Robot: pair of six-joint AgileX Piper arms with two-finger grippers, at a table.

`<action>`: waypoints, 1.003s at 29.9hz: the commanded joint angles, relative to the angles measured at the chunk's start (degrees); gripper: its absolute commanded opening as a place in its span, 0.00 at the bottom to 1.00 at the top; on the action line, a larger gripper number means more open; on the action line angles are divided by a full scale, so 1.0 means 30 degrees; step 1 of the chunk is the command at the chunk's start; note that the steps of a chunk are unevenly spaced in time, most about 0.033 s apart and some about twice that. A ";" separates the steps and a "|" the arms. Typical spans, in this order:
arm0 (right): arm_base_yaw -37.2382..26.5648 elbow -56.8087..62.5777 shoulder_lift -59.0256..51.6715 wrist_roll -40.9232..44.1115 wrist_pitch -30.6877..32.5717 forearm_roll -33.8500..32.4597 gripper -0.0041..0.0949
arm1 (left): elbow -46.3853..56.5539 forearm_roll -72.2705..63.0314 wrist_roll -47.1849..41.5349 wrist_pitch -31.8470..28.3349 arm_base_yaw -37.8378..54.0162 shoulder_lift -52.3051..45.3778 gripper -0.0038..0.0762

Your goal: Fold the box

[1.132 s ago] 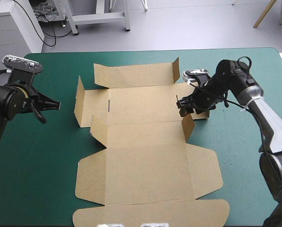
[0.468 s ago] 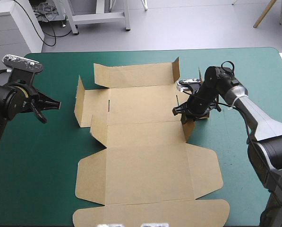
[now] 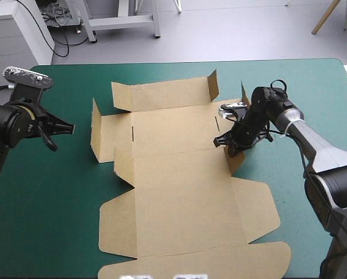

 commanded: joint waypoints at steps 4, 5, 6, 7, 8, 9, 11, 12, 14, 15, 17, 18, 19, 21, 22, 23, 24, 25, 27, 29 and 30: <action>-0.0034 -0.1504 -0.1015 -0.2643 0.0244 -0.0307 0.02 | -0.0505 0.0565 -0.0186 -0.1018 0.0022 -0.0445 0.04; -0.0034 -0.1763 -0.1015 -0.3151 0.0244 -0.0355 0.02 | -0.0505 0.0789 -0.0186 -0.1033 0.0022 -0.0445 0.04; -0.0034 -0.2061 -0.1015 -0.3686 0.0244 -0.0433 0.02 | -0.0505 0.0997 -0.0186 -0.1033 0.0022 -0.0445 0.04; -0.0034 -0.2337 -0.1015 -0.4186 0.0152 -0.0475 0.02 | -0.0505 0.1085 -0.0186 -0.1033 0.0022 -0.0445 0.04; -0.0034 -0.2621 -0.1015 -0.4651 0.0006 -0.0588 0.02 | -0.0505 0.1184 -0.0186 -0.1033 0.0022 -0.0445 0.04; -0.0034 -0.2848 -0.1015 -0.5020 -0.0173 -0.0792 0.02 | -0.0505 0.1256 -0.0186 -0.1063 0.0022 -0.0472 0.04; -0.0034 -0.3346 -0.1015 -0.6179 -0.0572 -0.1003 0.02 | -0.0505 0.1256 -0.0186 -0.1103 0.0022 -0.0574 0.04; -0.0034 -0.3638 -0.1015 -0.7249 -0.0854 -0.1051 0.02 | -0.0505 0.1256 -0.0282 -0.1134 0.0022 -0.0642 0.04; -0.0034 -0.3994 -0.1015 -0.8614 -0.1207 -0.1080 0.02 | -0.0505 0.1304 -0.0417 -0.1134 0.0022 -0.0726 0.04; -0.0034 -0.4132 -0.1015 -0.9509 -0.1442 -0.1080 0.02 | -0.0505 0.1304 -0.0417 -0.1134 0.0022 -0.0774 0.04; -0.0034 -0.4311 -0.1015 -1.0936 -0.2002 -0.1080 0.02 | -0.0505 0.1304 -0.0417 -0.1134 0.0022 -0.0794 0.04; -0.0034 -0.4346 -0.1015 -1.1955 -0.2392 -0.0996 0.02 | -0.0505 0.1304 -0.0417 -0.1134 0.0022 -0.0794 0.04; -0.0034 -0.4346 -0.1015 -1.2521 -0.2751 -0.0861 0.02 | -0.0505 0.1304 -0.0417 -0.1063 0.0022 -0.0794 0.04; 0.0042 -0.4346 -0.0920 -1.3737 -0.3170 -0.0091 0.02 | -0.0505 0.1222 -0.0417 -0.1023 0.0022 -0.0794 0.04; 0.0143 -0.4346 -0.0844 -1.4244 -0.3272 0.0103 0.02 | -0.0505 0.1206 -0.0417 -0.1023 0.0022 -0.0794 0.04; 0.0257 -0.4346 -0.0783 -1.4828 -0.3435 0.0189 0.02 | -0.0505 0.1172 -0.0417 -0.1023 0.0022 -0.0794 0.04; 0.0516 -0.4346 -0.0682 -1.5815 -0.3720 0.0189 0.02 | -0.0505 0.1172 -0.0417 -0.1023 0.0022 -0.0794 0.04; 0.0655 -0.4346 -0.0649 -1.6491 -0.4017 0.0152 0.02 | -0.0505 0.1172 -0.0417 -0.1023 0.0022 -0.0794 0.04; 0.1103 -0.4390 -0.0508 -1.8263 -0.4963 0.0321 0.02 | -0.0505 0.1172 -0.0417 -0.0982 0.0022 -0.0794 0.04; 0.1609 -0.4433 -0.0321 -1.9823 -0.5747 0.0494 0.02 | -0.0505 0.1172 -0.0417 -0.0938 0.0022 -0.0794 0.04; 0.1868 -0.4608 -0.0145 -2.0479 -0.5782 0.0524 0.02 | -0.0505 0.1172 -0.0417 -0.0938 0.0022 -0.0794 0.04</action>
